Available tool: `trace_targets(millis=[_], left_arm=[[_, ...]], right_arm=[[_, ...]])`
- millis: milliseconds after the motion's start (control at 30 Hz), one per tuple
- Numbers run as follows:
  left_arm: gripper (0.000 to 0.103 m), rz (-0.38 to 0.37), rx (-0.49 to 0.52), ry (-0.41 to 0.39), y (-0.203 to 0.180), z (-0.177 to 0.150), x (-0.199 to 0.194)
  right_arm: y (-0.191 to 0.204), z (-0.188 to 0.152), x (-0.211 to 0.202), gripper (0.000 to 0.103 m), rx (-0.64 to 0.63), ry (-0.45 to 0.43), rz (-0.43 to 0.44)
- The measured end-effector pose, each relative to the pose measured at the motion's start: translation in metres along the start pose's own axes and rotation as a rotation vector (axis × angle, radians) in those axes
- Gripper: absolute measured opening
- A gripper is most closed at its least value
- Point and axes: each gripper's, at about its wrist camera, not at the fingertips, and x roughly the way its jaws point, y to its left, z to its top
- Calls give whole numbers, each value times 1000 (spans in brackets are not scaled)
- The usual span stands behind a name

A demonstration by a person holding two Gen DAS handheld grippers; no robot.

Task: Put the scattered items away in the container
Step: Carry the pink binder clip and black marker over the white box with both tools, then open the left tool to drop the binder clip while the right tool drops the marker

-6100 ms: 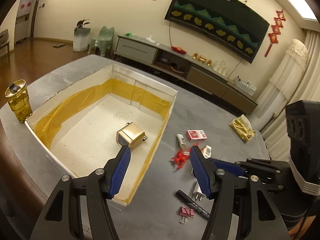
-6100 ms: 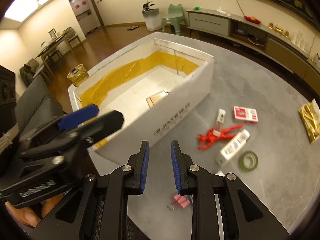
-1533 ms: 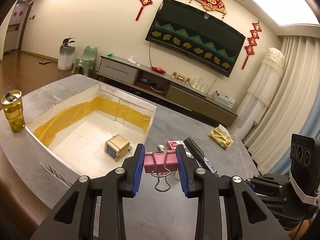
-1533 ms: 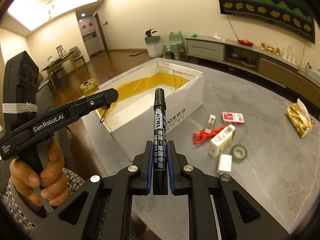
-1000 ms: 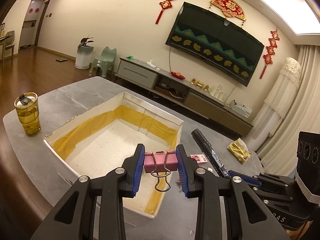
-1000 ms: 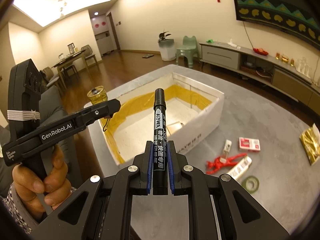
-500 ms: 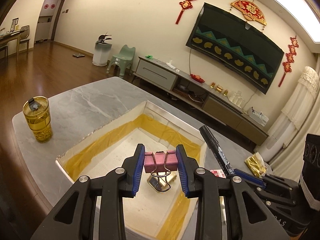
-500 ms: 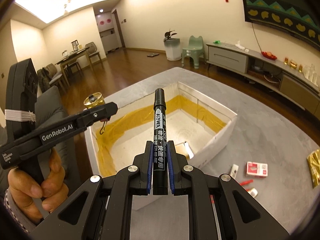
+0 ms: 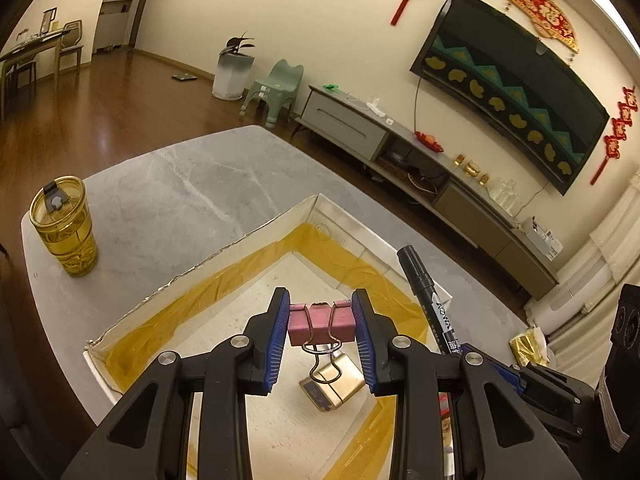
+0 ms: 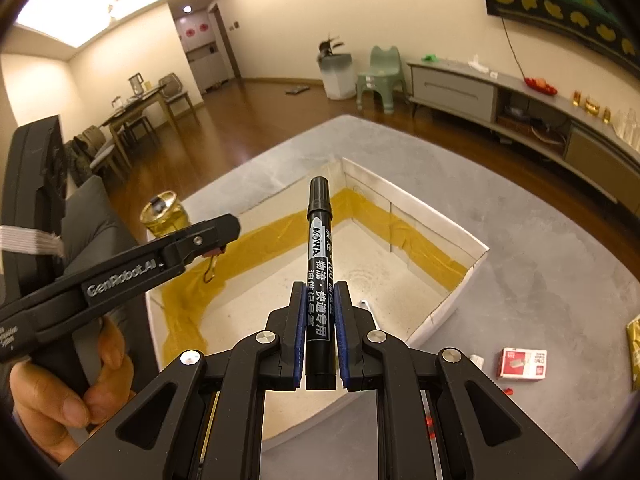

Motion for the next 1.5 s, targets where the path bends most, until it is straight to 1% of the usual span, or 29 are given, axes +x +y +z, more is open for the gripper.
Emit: trace_targets(millis=[300,467,533,600,700,867,1200,1500], left_arm=[[33,17,-43,50,20,3,22],[34,3,-39,72,22,4,31],[34,13,-45,91,24,3,39],[34,2,-45,102,27,2,43],[34,-11,-64,103,33,1,42],[34,-20,-76,82,38,1,31],[34,-26,-54,68,33,-5,19],[34,-48,-35,66,29,-14,12]], right_arm=[[-15,25,47,14,22,105,-36],[-26,35,69,15,17,136,-91],[-33,39,77,16,33,144,-114],[-38,42,82,18,47,148,-127],[-39,41,82,18,54,147,-123],[-34,36,80,18,57,153,-124],[-17,26,70,18,44,174,-124],[-8,11,56,18,57,191,-114]])
